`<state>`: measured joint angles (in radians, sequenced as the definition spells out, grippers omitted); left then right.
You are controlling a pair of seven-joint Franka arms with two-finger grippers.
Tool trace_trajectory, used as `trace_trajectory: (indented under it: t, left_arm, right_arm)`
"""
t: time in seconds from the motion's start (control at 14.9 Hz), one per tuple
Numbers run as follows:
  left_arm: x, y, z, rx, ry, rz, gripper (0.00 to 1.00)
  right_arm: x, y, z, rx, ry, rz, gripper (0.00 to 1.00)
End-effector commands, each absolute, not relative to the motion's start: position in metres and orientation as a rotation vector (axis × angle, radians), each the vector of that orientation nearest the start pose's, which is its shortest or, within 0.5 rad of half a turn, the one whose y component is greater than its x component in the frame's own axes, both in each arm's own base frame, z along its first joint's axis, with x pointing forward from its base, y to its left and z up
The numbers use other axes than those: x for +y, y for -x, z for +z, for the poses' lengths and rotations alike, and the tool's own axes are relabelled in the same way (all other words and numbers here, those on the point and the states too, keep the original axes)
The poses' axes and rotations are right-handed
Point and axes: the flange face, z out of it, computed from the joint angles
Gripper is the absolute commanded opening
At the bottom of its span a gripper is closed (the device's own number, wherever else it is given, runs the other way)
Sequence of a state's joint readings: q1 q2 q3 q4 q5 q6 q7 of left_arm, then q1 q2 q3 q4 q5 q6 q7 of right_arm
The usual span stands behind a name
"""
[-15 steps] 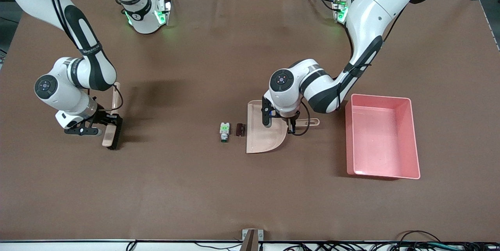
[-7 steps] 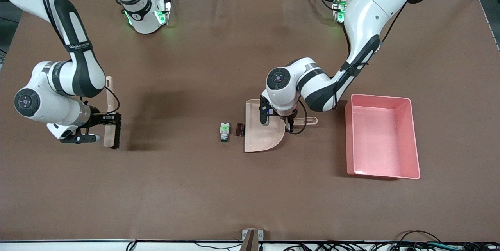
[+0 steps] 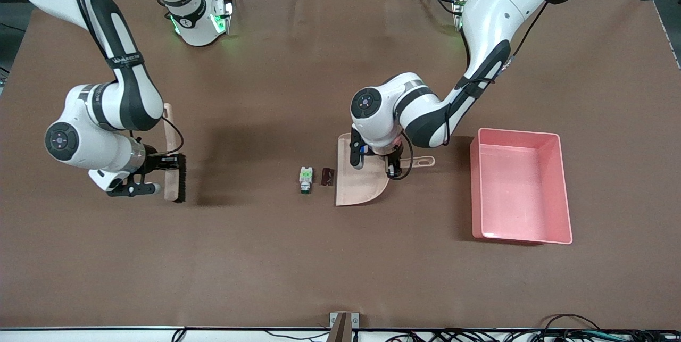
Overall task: Clean e-waste and dump in bin
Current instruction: 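Lift the brush with the right gripper and move it behind the switch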
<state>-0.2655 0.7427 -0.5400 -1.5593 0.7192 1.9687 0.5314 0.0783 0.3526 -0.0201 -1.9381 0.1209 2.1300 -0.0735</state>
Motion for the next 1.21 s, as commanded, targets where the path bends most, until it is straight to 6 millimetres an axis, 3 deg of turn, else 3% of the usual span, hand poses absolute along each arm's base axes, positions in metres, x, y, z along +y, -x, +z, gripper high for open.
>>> trace_trajectory:
  t: [0.0, 0.34, 0.87, 0.94, 1.14]
  left_arm:
    - [-0.425, -0.542, 0.234, 2.055, 1.943, 0.23, 0.05]
    - [-0.436, -0.541, 0.229, 2.068, 1.936, 0.221, 0.05]
    - [-0.44, -0.538, 0.224, 2.063, 1.903, 0.228, 0.05]
    - [-0.44, -0.538, 0.224, 2.065, 1.901, 0.228, 0.05]
    - [-0.44, -0.538, 0.224, 2.062, 1.905, 0.229, 0.05]
  right_arm:
    - [0.069, -0.596, 0.293, -0.091, 3.017, 0.22, 0.01]
    - [0.106, -0.594, 0.284, -0.061, 2.994, 0.198, 0.01]
    - [0.215, -0.571, 0.242, 0.074, 3.002, 0.113, 0.01]
    - [0.226, -0.569, 0.243, 0.093, 3.001, 0.108, 0.01]
    - [0.249, -0.563, 0.221, 0.078, 3.006, 0.081, 0.01]
